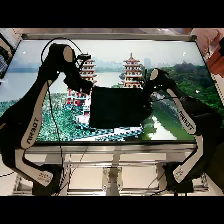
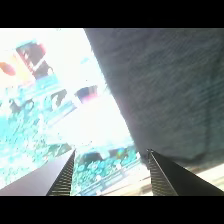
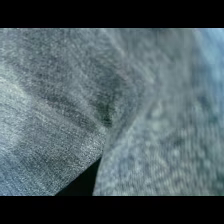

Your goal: Fold the clothes and pants, and hang the long-sleeved shirts on hangers.

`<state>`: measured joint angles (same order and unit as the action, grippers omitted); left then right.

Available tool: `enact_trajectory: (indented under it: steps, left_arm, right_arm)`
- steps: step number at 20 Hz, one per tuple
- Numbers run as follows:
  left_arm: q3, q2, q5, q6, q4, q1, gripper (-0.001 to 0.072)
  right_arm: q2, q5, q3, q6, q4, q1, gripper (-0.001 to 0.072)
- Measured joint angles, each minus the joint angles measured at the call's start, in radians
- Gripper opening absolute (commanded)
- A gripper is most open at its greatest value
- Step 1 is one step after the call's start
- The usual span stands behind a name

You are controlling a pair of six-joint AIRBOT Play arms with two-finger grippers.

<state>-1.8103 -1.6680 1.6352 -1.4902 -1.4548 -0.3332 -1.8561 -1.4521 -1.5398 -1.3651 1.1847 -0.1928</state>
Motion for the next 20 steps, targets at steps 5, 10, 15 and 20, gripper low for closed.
enact_trajectory:
  steps: [5, 10, 15, 20]
  left_arm:
    - [0.190, 0.129, -0.073, 0.024, -0.008, 0.039, 0.0483]
    - [0.426, 0.275, -0.177, 0.029, -0.011, 0.104, 0.0482]
    - [0.625, 0.356, -0.223, 0.031, -0.012, 0.161, 0.0482]
    - [0.727, 0.382, -0.279, 0.031, -0.013, 0.180, 0.0482]
  right_arm:
    - [0.050, -0.073, 0.013, 0.001, 0.165, 0.137, 0.0019]
    - [0.148, -0.156, 0.018, -0.081, 0.309, 0.412, 0.0019]
    - [0.227, -0.232, 0.055, -0.135, 0.360, 0.685, 0.0020]
    - [0.291, -0.232, 0.148, -0.143, 0.409, 0.896, 0.0483]
